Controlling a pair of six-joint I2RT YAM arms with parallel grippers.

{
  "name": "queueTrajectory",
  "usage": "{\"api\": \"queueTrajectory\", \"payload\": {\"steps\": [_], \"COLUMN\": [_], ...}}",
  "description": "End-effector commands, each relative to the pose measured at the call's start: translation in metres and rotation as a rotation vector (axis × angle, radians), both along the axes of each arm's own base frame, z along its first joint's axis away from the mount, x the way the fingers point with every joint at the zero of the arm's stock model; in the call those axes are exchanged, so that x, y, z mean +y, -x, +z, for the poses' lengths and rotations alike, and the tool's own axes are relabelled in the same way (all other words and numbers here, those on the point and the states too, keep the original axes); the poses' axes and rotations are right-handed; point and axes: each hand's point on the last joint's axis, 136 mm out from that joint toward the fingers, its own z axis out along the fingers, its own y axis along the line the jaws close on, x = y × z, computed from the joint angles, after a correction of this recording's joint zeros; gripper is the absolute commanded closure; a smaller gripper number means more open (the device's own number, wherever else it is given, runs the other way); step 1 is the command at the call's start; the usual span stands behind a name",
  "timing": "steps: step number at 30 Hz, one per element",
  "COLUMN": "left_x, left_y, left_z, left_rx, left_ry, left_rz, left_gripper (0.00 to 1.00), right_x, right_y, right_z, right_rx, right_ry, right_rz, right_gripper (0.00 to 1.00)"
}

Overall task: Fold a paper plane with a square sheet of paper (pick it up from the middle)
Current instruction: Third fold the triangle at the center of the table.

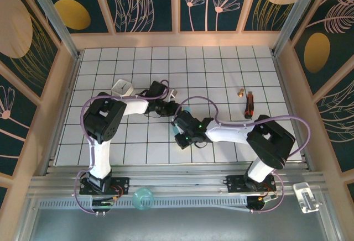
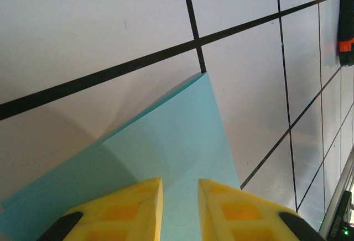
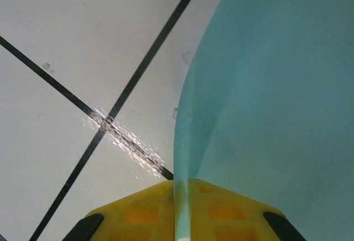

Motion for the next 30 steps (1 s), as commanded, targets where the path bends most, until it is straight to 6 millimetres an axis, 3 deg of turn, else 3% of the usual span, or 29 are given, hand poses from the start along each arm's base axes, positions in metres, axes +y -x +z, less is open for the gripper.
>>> {"api": "queueTrajectory", "payload": {"steps": [1, 30], "left_x": [0.0062, 0.0092], "left_y": [0.0133, 0.0142], "left_z": [-0.0259, -0.0324], "left_rx": [0.062, 0.067], "left_ry": [-0.059, -0.082], "left_rz": [-0.025, -0.027], "left_gripper": [0.75, 0.76], "right_x": [0.0051, -0.0041], "right_y": [-0.0029, -0.0054], "right_z": [0.0158, 0.0218], "right_rx": [-0.039, -0.077], "right_ry": [-0.068, -0.13], "right_rz": [0.022, 0.011], "right_gripper": [0.86, 0.78]}}
